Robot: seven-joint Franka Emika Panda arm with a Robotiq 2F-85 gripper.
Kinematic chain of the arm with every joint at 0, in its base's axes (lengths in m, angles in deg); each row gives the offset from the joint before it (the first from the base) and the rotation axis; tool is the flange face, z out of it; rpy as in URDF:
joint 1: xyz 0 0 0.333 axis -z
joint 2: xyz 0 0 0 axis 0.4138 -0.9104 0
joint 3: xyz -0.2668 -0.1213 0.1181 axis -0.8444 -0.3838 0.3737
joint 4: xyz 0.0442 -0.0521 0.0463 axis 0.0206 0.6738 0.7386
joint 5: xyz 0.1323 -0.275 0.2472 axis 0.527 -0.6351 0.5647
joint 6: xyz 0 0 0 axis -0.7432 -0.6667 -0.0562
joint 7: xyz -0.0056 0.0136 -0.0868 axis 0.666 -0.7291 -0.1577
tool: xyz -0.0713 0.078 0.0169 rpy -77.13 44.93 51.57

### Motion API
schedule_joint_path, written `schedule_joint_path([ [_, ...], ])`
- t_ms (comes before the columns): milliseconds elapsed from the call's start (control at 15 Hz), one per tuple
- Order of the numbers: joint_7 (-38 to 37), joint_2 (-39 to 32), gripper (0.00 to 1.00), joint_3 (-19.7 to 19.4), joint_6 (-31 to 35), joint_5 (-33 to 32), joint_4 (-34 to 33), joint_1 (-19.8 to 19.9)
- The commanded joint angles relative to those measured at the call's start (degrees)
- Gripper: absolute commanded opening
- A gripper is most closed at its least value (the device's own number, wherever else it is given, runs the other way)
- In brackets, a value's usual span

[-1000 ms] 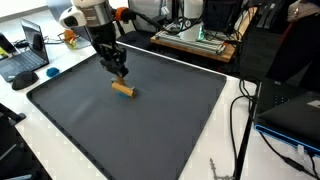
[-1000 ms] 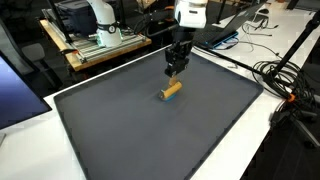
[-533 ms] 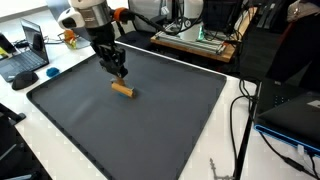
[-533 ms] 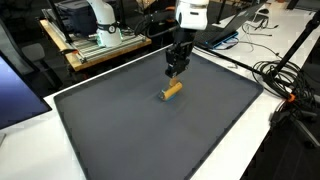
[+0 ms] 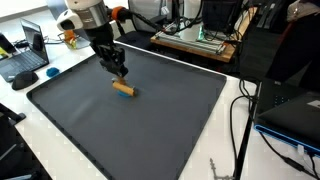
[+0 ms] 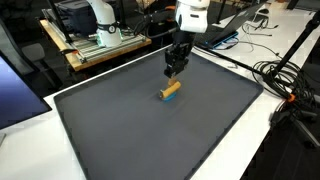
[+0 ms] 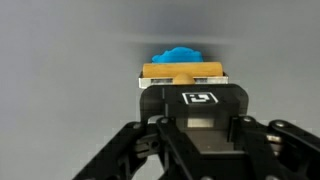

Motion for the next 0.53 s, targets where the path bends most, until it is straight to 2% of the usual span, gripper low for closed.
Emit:
schedule_joint_path([
  [0,1.8,-3.2,0.21,-0.1,-3.2,1.4,-1.6,0.5],
  [467,2.1,-4.4,0.21,-0.1,-5.6,1.6,-3.3,0.7],
])
